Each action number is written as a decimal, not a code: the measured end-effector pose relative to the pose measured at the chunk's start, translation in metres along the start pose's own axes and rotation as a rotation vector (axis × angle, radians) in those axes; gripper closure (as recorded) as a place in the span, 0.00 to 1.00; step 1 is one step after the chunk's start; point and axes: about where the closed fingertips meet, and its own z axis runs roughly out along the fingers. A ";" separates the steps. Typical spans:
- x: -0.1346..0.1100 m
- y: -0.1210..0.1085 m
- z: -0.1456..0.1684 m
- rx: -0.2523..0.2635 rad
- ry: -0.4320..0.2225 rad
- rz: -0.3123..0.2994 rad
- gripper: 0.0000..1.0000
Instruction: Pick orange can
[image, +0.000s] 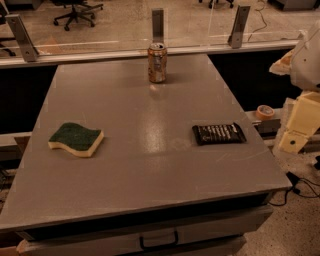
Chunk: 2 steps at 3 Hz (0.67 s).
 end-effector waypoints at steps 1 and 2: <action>0.000 0.000 0.000 0.000 0.000 0.000 0.00; -0.016 -0.028 0.016 0.009 -0.054 -0.029 0.00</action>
Offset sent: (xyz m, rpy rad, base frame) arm 0.0910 0.0234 -0.0157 0.1073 -0.0551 0.1050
